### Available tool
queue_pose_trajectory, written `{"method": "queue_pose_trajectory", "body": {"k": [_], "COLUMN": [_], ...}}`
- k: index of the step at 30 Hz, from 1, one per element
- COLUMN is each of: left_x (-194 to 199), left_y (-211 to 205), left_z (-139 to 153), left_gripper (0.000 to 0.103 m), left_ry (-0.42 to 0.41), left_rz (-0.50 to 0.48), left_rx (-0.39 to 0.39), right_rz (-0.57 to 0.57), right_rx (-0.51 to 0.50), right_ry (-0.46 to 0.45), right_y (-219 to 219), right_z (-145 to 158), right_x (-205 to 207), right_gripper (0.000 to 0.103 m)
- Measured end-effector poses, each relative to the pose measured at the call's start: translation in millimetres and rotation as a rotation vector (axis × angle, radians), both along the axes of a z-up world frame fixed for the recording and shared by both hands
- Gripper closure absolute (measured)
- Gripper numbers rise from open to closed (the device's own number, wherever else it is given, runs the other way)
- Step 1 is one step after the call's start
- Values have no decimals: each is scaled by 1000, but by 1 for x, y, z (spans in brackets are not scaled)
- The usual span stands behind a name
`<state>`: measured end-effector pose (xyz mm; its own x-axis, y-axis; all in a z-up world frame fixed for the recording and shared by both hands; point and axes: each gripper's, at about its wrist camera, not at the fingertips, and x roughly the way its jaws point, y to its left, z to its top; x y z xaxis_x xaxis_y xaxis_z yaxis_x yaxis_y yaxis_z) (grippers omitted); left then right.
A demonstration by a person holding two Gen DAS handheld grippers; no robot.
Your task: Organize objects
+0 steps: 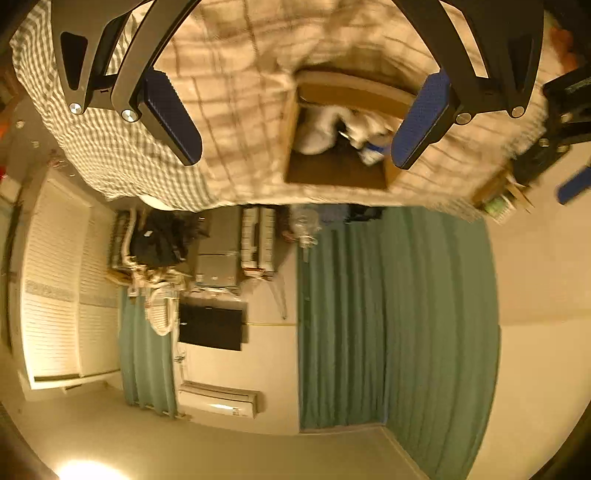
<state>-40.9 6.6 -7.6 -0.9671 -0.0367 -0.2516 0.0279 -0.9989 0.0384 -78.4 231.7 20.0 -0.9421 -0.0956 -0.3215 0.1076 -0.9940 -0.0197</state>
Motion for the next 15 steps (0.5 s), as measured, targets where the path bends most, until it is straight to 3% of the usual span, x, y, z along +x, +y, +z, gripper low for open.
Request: {"method": "queue_pose_trajectory", "body": {"k": [5, 15], "left_x": [1, -6], "left_y": [3, -3], "left_z": [-30, -33], "left_gripper": [0, 0], "left_ry": [-7, -59], "left_rz": [27, 35], "left_rx": [-17, 20], "right_rz": [-33, -19], "right_rx": [102, 51], "right_ry": [18, -5], "right_y": [-8, -5], "right_z": [-36, -42], "right_x": [3, -3], "right_gripper": [0, 0]}}
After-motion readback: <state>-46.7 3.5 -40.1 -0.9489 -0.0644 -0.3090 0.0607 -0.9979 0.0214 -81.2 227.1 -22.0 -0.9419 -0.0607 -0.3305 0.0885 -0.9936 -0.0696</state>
